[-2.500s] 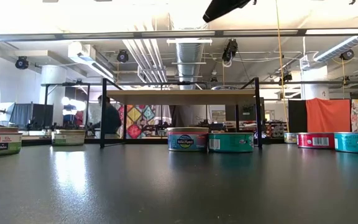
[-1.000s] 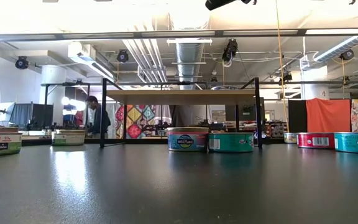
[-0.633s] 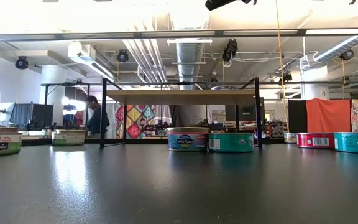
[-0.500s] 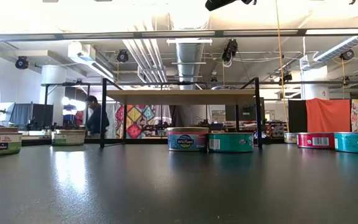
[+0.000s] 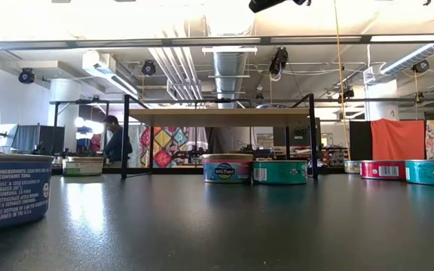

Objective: Stack canned seafood by type on shelf
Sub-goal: Stack the blue tuna can on top of the other blue tuna can on the shelf

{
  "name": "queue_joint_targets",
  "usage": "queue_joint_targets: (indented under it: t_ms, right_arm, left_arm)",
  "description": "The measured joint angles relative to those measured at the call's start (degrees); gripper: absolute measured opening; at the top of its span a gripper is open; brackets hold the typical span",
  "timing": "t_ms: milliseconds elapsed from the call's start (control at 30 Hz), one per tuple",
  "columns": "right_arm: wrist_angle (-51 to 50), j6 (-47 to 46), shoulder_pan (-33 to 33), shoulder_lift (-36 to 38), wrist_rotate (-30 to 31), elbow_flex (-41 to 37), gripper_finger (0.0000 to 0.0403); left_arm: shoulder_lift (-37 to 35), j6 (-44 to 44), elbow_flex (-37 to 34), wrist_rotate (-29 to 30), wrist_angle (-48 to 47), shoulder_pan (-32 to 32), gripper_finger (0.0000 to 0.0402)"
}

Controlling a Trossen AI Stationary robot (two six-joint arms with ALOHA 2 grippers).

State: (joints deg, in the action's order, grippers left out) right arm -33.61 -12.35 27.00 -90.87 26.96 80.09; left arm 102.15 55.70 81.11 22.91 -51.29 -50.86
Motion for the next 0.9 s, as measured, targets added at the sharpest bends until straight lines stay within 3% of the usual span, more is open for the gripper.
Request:
queue_joint_targets:
  t_ms: [200,333,500,900]
  right_arm:
    - [-0.06,-0.31,0.00,0.00,0.00,-0.28,0.0080]
    - [-0.05,-0.15,0.00,0.00,0.01,-0.48,0.0086]
    - [-0.02,0.21,0.00,0.00,0.00,-0.48,0.0098]
    - [-0.09,0.58,0.03,0.00,-0.05,-0.48,0.0099]
  left_arm:
    - [1.40,5.01,-0.70,-3.09,-5.44,-1.06,0.0356]
    - [4.92,5.00,-1.06,-7.68,-5.31,-1.09,0.0356]
    - [10.08,2.55,-0.22,-8.02,-5.95,-0.42,0.0356]
    - [18.89,-5.31,12.97,15.56,-7.89,4.27,0.0356]
